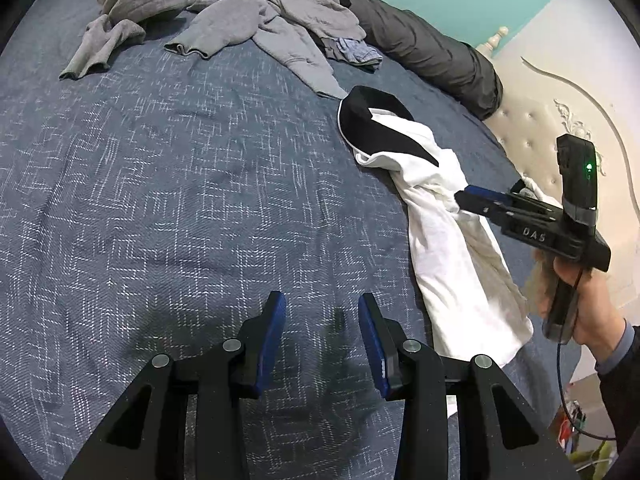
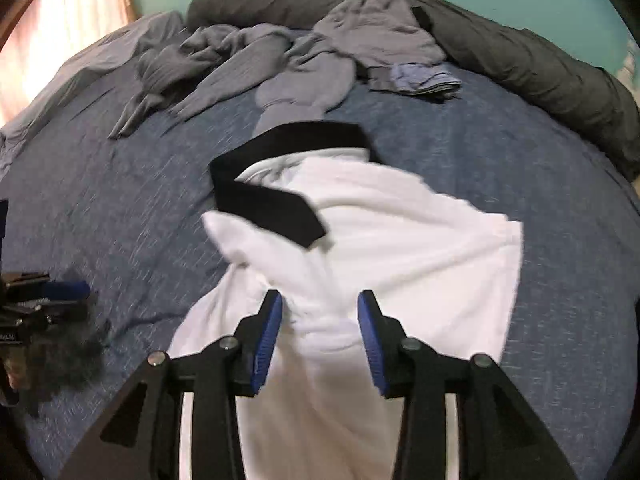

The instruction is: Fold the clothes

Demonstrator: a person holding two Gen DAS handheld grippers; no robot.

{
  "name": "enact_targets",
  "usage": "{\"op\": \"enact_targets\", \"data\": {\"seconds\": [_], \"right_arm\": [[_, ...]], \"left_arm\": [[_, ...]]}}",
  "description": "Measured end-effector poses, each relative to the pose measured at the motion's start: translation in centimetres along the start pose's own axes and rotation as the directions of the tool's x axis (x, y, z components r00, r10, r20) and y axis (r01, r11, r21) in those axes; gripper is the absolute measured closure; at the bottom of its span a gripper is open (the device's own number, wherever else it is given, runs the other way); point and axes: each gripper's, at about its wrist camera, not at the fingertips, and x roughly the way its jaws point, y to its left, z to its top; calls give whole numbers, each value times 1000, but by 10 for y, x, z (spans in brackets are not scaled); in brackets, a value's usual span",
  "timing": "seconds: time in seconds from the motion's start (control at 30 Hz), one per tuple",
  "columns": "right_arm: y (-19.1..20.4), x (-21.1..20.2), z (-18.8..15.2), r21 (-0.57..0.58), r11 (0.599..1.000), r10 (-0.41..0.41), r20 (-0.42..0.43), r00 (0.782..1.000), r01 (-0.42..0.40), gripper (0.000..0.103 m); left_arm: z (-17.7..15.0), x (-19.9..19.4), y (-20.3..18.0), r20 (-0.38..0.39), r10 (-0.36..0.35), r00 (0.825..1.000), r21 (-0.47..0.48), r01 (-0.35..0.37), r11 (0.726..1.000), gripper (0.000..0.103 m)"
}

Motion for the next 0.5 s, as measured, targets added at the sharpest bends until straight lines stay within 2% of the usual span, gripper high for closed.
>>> {"op": "enact_targets", "data": {"seconds": [0.17, 0.3, 0.33, 0.4, 0.5], "right_arm": [[10, 5, -2, -53, 998, 18, -24, 1000, -20, 64], [10, 5, 0, -77, 997, 19, -27, 999, -21, 90], [10, 4, 1, -79, 997, 12, -26, 1000, -14, 93], [-7, -5, 4, 8, 1000, 15, 11, 1000, -15, 98], [-45, -16, 7, 162, 987, 2, 59, 998, -12, 101]], "left_arm": [[2, 0, 2, 2, -5, 1000, -3, 5, 1000, 62], [2, -1, 1, 3, -4, 1000, -3, 4, 1000, 62], [2, -1, 1, 3, -4, 1000, -2, 4, 1000, 62], [2, -1, 1, 3, -6, 1000, 0, 6, 1000, 62], [1, 0, 1, -1, -6, 1000, 1, 6, 1000, 62]]}}
